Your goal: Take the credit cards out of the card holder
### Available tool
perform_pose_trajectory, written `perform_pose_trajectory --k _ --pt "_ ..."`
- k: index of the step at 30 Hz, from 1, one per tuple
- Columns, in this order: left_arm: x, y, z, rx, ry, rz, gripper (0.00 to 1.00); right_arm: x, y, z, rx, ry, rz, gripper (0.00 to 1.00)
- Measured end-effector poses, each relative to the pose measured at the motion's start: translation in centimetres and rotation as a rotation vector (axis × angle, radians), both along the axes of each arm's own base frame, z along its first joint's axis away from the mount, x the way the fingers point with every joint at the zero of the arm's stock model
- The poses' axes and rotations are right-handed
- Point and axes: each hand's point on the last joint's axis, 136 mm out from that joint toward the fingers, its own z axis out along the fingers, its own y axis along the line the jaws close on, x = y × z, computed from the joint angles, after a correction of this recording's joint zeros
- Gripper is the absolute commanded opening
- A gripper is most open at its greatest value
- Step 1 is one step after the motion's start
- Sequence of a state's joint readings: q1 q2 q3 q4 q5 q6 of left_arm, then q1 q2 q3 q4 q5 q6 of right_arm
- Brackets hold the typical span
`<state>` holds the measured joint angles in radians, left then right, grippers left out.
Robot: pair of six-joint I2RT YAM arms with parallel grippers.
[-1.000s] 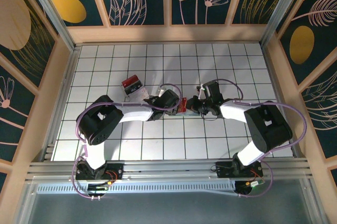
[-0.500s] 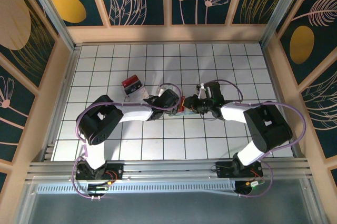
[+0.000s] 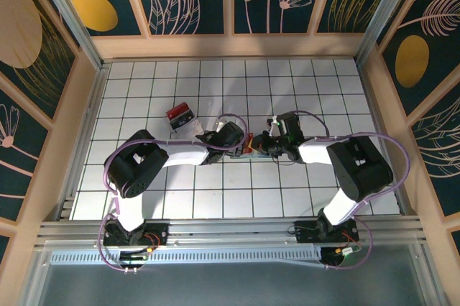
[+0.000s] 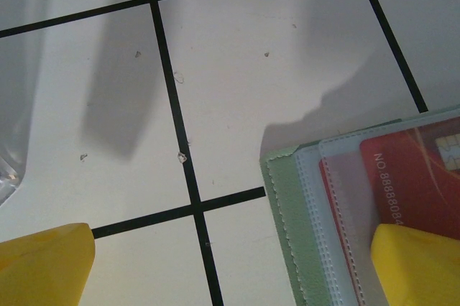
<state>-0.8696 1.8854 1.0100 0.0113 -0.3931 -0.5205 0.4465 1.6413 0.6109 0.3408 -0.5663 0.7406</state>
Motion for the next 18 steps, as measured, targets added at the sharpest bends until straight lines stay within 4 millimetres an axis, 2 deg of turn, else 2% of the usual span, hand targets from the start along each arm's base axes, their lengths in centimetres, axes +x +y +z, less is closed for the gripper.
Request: perform_pose_trajectory --k 4,10,18 --pt "0.0 0.0 0.0 -0.006 0.0 0.006 0.99 0.0 -0.4 -0.2 -0.026 0.001 -0.011 0.0" --pt "0.0 0.1 0.0 -0.012 -0.002 0.02 0.99 0.0 -1.2 0.6 -0.07 -0.028 -0.032 0.0" --pt "-0.4 0.5 0.1 -0.004 0.006 0.023 0.99 0.5 -3.4 1.4 -0.153 -0.074 -0.083 0.0"
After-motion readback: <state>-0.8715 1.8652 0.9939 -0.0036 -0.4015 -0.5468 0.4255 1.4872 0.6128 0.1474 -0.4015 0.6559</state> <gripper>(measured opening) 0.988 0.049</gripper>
